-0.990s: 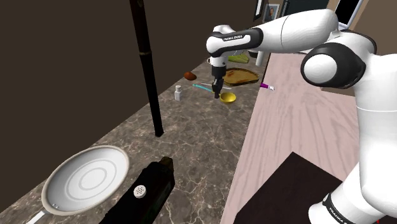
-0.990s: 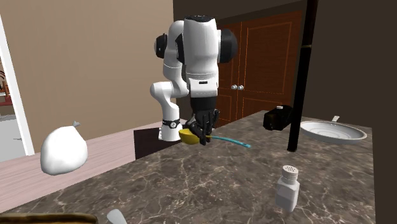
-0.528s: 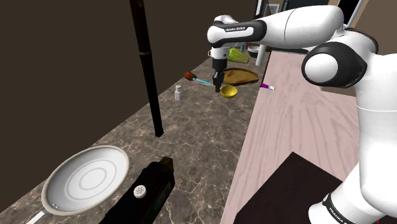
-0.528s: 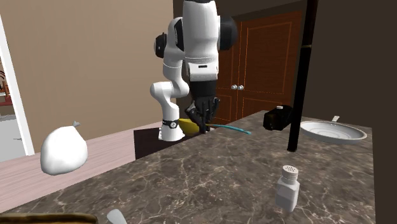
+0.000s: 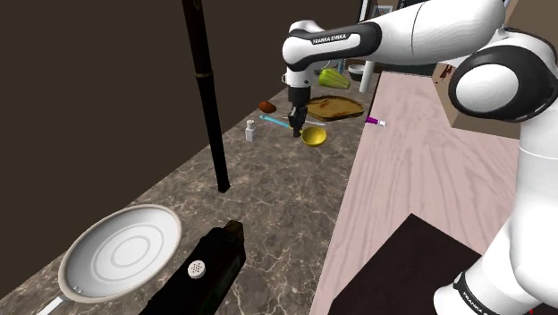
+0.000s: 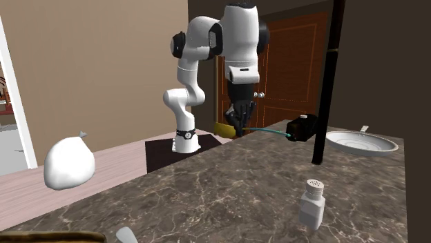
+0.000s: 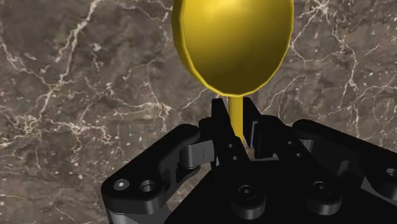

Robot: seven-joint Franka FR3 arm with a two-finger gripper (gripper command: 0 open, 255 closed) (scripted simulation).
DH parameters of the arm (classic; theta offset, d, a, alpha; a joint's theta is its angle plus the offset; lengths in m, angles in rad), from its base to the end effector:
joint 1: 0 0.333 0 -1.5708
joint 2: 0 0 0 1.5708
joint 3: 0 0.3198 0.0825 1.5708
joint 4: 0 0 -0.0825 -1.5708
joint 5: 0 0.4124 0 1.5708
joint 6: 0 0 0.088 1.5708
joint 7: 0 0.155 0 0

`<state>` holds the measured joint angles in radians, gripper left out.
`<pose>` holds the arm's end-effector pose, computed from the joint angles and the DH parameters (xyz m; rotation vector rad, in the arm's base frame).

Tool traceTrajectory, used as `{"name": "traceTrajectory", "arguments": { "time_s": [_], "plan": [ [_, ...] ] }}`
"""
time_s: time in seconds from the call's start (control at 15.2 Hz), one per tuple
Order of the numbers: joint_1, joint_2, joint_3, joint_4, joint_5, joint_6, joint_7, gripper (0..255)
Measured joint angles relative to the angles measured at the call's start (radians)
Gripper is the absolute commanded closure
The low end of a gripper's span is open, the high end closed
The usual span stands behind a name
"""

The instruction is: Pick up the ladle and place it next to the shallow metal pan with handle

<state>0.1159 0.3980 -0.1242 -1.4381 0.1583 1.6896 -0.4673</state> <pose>0.6843 0.0269 0.4036 -2.9285 -0.6473 0.1713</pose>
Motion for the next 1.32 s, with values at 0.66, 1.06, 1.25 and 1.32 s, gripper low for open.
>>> {"name": "traceTrajectory", "arguments": {
  "time_s": [0.66, 1.06, 1.25, 1.32],
  "plan": [
    [0.142, -0.130, 0.070, -0.192, -0.005, 0.090, 0.196, 255],
    [0.226, -0.157, 0.122, -0.231, -0.004, 0.121, 0.327, 255],
    [0.265, -0.157, 0.146, -0.227, -0.005, 0.128, 0.391, 255],
    [0.278, -0.153, 0.154, -0.224, -0.005, 0.131, 0.413, 255]
  ]
}}
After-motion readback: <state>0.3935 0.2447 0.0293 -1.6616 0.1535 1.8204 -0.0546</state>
